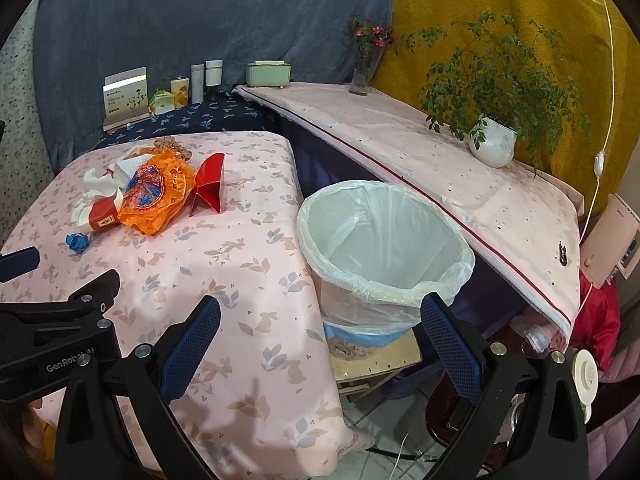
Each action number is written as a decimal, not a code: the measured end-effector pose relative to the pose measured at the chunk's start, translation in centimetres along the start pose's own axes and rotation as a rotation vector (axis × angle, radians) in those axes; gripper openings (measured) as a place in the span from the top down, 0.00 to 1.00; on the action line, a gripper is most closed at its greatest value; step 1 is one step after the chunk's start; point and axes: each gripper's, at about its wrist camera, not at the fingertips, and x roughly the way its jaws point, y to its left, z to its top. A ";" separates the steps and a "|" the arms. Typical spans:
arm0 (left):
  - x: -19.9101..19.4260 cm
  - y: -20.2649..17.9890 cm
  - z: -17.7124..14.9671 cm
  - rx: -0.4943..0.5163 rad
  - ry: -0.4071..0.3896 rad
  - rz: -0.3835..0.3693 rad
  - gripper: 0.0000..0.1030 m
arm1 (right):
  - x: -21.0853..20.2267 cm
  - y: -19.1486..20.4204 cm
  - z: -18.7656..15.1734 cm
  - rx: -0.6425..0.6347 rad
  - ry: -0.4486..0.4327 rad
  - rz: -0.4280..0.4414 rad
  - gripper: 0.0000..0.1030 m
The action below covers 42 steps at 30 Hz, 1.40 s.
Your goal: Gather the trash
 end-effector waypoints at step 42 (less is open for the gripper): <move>-0.6 0.6 1.3 -0.045 -0.080 -0.043 0.07 | -0.7 -0.8 1.7 0.057 -0.082 -0.008 0.07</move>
